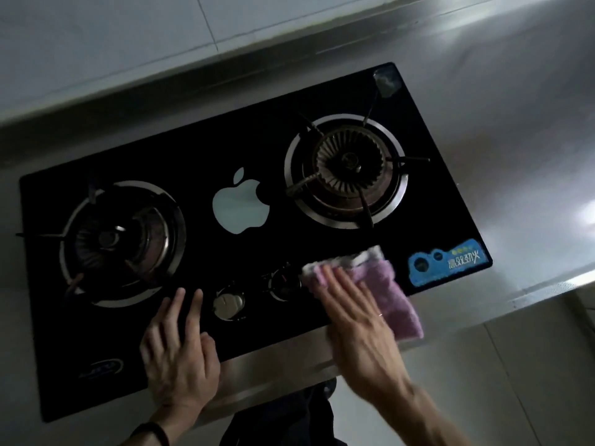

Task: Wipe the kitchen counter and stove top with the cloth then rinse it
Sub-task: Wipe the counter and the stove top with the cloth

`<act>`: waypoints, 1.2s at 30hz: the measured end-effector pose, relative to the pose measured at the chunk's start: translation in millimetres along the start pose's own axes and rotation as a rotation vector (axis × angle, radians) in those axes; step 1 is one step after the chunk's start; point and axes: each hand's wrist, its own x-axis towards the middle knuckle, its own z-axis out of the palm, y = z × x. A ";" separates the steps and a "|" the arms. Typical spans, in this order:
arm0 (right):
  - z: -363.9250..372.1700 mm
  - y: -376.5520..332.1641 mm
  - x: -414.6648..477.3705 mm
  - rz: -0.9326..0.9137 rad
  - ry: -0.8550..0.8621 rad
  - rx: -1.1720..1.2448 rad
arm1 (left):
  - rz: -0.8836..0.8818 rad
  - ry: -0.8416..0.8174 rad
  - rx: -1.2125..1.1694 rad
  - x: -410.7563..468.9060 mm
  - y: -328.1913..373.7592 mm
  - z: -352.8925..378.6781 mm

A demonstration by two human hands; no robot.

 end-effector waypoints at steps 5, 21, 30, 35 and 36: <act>-18.5 8.2 19.0 -0.221 -0.217 0.053 | -0.005 -0.008 -0.004 1.7 3.4 -3.9; -28.7 -15.8 175.2 -0.637 -0.515 0.028 | 0.004 0.023 -0.005 1.8 4.3 -5.7; -51.0 24.0 141.6 -0.601 -0.436 -0.076 | 0.002 -0.015 -0.015 2.5 3.3 -5.0; -22.4 0.3 178.0 -0.639 -0.536 -0.084 | 0.006 -0.003 -0.023 0.8 3.1 -4.3; -14.9 -6.2 186.8 -0.653 -0.525 -0.083 | 0.004 0.004 -0.028 0.6 2.9 -4.2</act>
